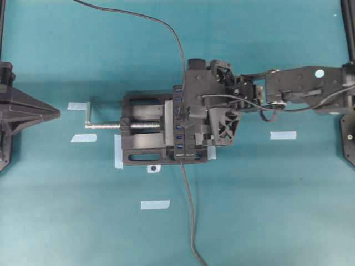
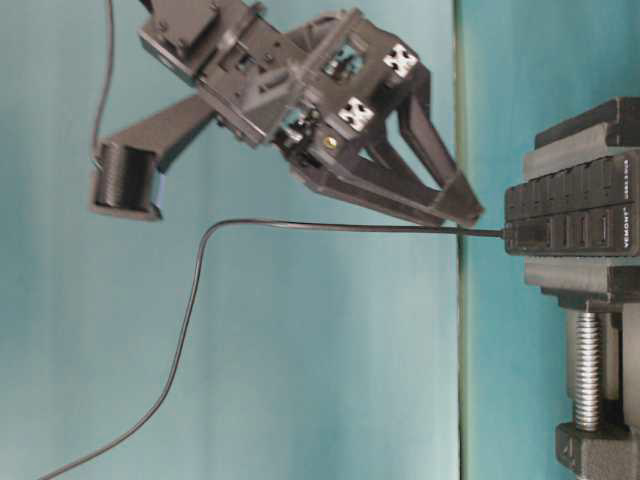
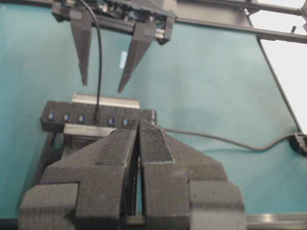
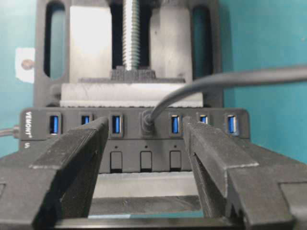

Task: Insert the USB into the center port of the fixed hub
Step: 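Open the right gripper to release the inserted plug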

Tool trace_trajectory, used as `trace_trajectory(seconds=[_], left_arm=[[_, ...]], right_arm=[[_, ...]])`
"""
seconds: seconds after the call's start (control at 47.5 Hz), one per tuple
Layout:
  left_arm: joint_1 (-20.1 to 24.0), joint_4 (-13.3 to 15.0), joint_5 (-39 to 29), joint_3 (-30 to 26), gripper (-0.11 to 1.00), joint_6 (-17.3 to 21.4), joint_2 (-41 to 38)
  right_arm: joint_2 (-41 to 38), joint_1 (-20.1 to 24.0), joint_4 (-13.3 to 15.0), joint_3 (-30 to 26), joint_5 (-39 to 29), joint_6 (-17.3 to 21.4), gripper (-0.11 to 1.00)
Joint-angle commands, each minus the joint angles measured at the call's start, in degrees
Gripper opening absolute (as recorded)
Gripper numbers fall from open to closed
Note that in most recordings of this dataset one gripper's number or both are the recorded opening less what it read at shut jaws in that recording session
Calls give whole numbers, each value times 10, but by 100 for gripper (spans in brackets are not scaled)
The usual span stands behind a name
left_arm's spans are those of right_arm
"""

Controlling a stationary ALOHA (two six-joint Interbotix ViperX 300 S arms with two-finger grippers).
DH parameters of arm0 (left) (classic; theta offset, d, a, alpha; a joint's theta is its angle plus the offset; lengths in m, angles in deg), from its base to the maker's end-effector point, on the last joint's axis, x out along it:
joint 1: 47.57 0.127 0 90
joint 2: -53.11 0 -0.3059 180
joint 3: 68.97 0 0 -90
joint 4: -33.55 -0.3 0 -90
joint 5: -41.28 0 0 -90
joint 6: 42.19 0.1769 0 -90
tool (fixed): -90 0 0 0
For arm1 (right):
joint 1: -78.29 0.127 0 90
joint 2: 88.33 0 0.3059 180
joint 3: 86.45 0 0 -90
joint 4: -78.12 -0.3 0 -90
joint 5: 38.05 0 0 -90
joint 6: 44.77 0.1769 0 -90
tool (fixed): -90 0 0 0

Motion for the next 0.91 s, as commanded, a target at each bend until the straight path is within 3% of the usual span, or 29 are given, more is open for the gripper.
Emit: trace_trajectory(seconds=[0.0, 0.295, 0.885], left_arm=[[2, -1, 4, -16, 0, 0, -4], [2, 0, 3, -15, 0, -2, -4], [2, -1, -22, -13, 0, -2, 19]], right_arm=[[26, 2, -1, 1, 18, 4, 69], [54, 2, -1, 36, 61, 26, 69], [69, 8, -1, 47, 63, 29, 69]])
